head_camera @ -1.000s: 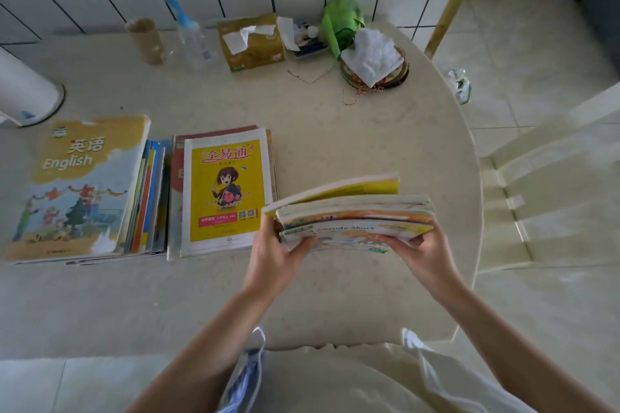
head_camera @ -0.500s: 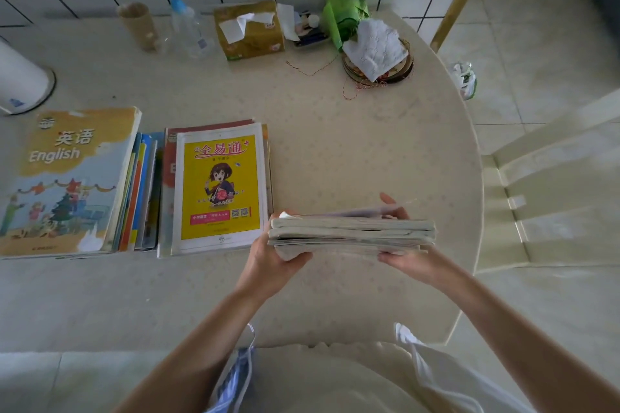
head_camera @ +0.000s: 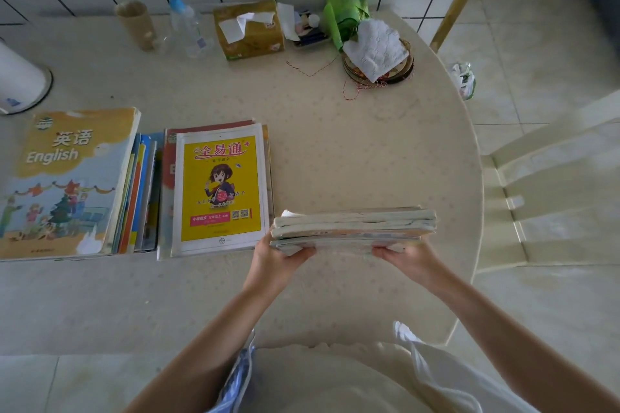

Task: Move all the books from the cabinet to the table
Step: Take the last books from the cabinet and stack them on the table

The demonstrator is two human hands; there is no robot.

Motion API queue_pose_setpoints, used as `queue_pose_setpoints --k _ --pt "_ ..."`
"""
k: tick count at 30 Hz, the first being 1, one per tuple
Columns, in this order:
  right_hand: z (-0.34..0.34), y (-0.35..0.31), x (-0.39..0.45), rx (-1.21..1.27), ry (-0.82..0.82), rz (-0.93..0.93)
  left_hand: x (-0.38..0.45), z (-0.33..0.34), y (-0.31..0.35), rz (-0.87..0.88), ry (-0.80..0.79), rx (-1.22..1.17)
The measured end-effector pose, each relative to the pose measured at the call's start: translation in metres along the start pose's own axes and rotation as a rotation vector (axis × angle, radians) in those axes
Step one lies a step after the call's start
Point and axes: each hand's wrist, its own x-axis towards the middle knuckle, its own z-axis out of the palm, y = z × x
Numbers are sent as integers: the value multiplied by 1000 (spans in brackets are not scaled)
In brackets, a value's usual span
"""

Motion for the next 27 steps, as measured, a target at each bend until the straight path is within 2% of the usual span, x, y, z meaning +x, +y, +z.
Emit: queue_pose_setpoints --k 3,7,14,17,21,27 --pt "-3 2 -1 -33 43 -6 1 0 1 -4 -2 12" --pt "-13 -3 -4 -24 23 -48 -10 2 9 17 -30 -20" --pt "-21 -55 -5 -115 -38 -80 -14 -14 32 5 -56 -152" --pt "-10 -81 1 -98 -95 -113 -8 -30 55 32 9 -194" --pt "21 -113 18 -182 -113 -121 4 -62 78 47 176 -177" --pt "79 -151 52 -280 -141 -84 39 -116 71 -117 348 -68"
